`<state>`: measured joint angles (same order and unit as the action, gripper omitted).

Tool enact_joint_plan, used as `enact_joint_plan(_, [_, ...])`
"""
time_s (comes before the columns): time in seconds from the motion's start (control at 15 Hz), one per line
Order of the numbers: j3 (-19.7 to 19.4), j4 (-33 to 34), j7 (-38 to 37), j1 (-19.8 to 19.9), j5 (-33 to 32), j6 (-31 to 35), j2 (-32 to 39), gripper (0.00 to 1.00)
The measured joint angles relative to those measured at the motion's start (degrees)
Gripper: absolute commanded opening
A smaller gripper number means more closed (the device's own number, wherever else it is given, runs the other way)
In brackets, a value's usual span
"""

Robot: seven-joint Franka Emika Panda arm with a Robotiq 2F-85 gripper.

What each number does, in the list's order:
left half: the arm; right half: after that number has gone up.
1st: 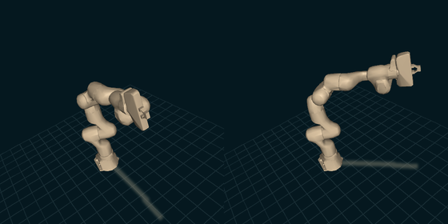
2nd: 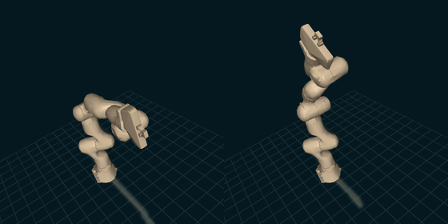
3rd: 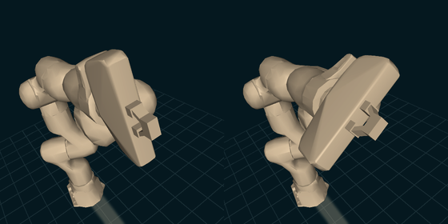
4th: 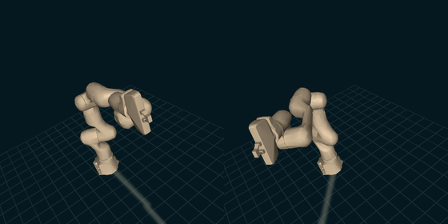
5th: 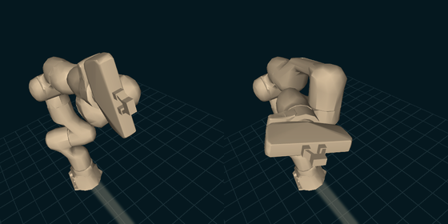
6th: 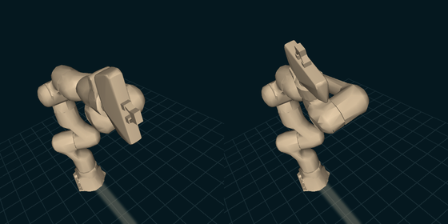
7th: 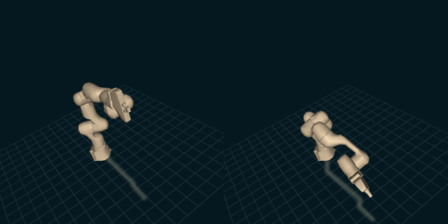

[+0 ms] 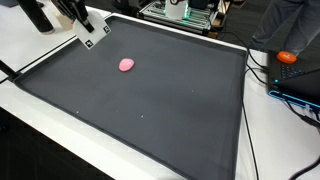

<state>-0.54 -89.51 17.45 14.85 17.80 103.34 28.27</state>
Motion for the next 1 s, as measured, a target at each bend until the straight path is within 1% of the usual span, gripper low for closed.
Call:
enact_joint_plan(0.27, [-0.01, -3.16, 6.72, 2.32, 3.69, 0.0, -0.35, 0.01])
enact_joint_plan(0.47, [-0.09, -5.19, 10.31, 3.4, 4.51, 0.0, -0.41, 0.01])
enact_joint_plan(1.0, [-0.66, -9.4, 15.32, 4.44, 4.61, 0.04, -0.66, 0.01])
